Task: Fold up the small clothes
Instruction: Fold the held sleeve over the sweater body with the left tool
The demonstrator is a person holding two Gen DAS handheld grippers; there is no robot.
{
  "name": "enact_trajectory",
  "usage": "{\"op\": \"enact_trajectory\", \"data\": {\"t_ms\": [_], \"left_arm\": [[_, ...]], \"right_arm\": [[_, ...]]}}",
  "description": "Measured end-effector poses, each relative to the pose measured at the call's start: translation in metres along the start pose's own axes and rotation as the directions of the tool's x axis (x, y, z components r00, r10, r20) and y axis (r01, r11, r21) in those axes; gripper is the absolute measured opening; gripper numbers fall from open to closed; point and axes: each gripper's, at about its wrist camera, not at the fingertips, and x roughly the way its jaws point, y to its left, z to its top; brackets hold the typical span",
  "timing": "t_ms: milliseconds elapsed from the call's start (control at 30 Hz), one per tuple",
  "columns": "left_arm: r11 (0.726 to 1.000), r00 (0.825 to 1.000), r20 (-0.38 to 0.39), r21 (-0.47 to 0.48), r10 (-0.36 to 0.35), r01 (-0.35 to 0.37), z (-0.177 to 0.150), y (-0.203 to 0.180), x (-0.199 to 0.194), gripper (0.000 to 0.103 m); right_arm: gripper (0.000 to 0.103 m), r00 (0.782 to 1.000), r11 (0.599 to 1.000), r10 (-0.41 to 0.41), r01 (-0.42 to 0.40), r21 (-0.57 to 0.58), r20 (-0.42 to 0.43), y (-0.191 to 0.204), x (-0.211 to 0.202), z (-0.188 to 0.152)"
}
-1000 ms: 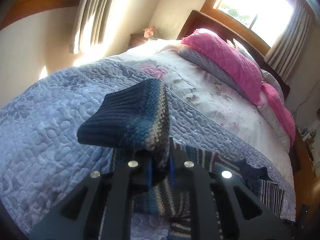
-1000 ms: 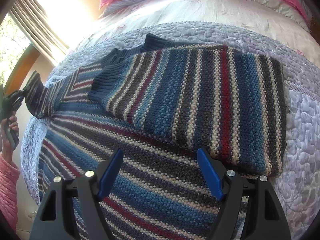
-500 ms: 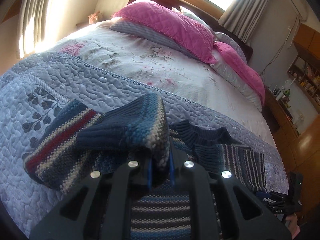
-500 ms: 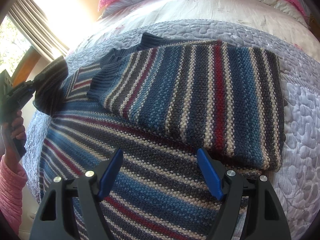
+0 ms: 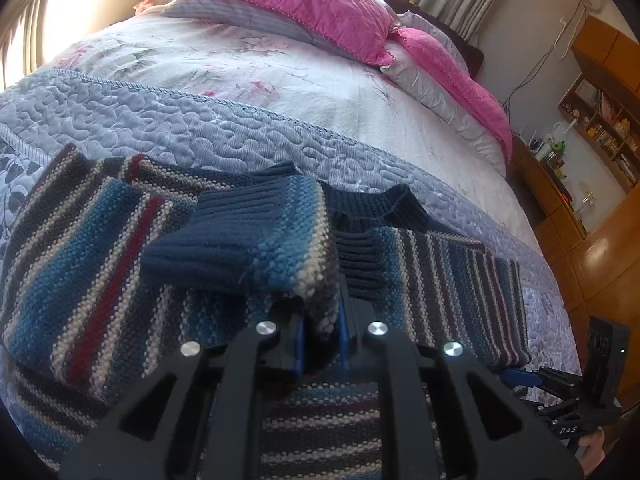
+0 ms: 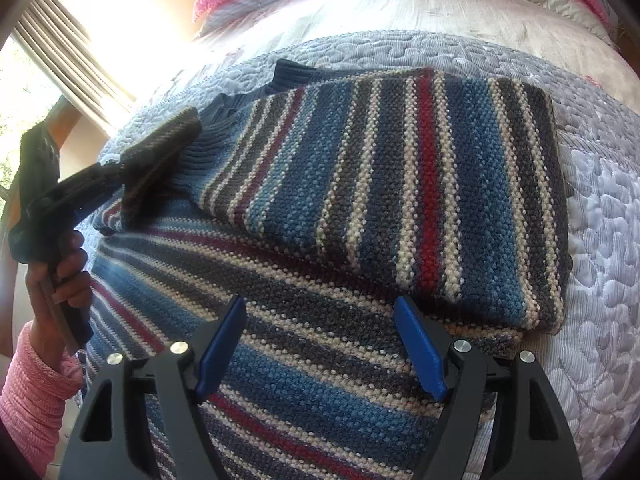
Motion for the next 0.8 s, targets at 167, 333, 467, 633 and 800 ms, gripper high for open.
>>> {"op": "enact_trajectory", "data": {"t_ms": [167, 333, 467, 633, 800], "left_arm": [[1.0, 0.995, -0.098, -0.005, 0.0, 0.0, -0.012, 0.006, 0.027, 0.016], [0.997, 0.987, -0.138, 0.006, -0.077, 0.079, -0.017, 0.009, 0.01, 0.042], [0.997, 0.993, -0.097, 0.037, -0.07, 0.074, -0.022, 0.028, -0.035, 0.049], [0.994, 0.994, -0.069, -0.054, 0.09, -0.094, 0.002, 0.09, -0.06, 0.05], [0.973, 0.947, -0.262, -0.091, 0.184, -0.214, 0.007, 0.145, -0.016, 0.041]], "right_arm": [[0.077, 1.0, 1.0, -0.003, 0.003, 0.001, -0.01, -0.001, 0.003, 0.001], [0.077, 1.0, 1.0, -0.018, 0.018, 0.001, -0.023, 0.001, 0.007, 0.003], [0.077, 0.999, 1.0, -0.029, 0.028, -0.006, -0.032, 0.009, 0.006, 0.006], [0.077, 0.999, 0.998, 0.016, -0.019, -0.058, -0.051, 0.048, 0.005, 0.025], [0.079, 0.999, 0.981, -0.003, -0.005, -0.194, -0.038, 0.114, 0.011, 0.06]]}}
